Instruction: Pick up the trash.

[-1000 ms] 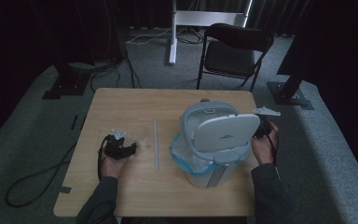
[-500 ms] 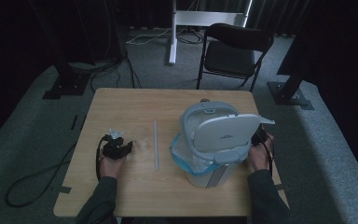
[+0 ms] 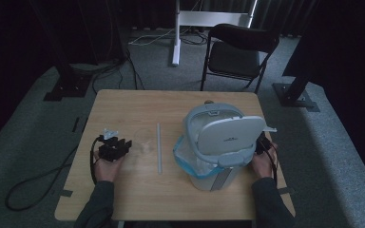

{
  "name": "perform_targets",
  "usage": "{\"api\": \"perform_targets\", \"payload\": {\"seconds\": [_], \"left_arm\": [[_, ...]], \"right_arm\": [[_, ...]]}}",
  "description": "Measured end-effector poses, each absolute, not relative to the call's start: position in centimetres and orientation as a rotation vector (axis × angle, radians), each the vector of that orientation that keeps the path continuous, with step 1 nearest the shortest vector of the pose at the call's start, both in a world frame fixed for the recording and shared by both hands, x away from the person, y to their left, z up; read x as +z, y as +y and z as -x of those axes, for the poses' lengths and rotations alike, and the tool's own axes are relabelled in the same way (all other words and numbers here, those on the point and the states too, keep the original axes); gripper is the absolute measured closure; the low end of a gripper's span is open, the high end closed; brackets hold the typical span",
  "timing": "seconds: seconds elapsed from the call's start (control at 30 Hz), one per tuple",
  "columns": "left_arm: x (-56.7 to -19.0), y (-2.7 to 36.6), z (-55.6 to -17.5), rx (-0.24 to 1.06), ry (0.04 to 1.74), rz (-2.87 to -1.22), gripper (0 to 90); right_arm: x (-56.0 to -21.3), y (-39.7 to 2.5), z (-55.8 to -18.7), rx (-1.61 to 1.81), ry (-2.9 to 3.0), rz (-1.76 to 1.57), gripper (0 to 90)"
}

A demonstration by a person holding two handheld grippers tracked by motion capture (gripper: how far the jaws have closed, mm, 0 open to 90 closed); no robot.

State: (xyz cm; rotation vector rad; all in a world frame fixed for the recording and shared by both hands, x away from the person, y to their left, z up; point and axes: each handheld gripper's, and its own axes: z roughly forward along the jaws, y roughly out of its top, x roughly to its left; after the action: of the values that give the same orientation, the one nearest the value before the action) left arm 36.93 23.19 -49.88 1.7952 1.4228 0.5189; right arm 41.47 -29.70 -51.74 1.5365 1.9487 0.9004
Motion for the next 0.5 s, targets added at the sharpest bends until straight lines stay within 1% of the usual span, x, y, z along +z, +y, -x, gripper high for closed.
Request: {"api": "perform_targets", "payload": {"seconds": [0.27, 0.5], "left_arm": [[-46.6, 23.1, -36.5, 0.569, 1.373, -1.741, 63.5], [-45.5, 22.0, -37.1, 0.543, 1.324, -1.758, 63.8]], "right_arm": [[-52.7, -29.0, -41.4, 0.874, 1.971, -1.519, 37.7], [-53.1, -28.8, -41.4, 0.874, 1.963, -1.522, 37.7]]}}
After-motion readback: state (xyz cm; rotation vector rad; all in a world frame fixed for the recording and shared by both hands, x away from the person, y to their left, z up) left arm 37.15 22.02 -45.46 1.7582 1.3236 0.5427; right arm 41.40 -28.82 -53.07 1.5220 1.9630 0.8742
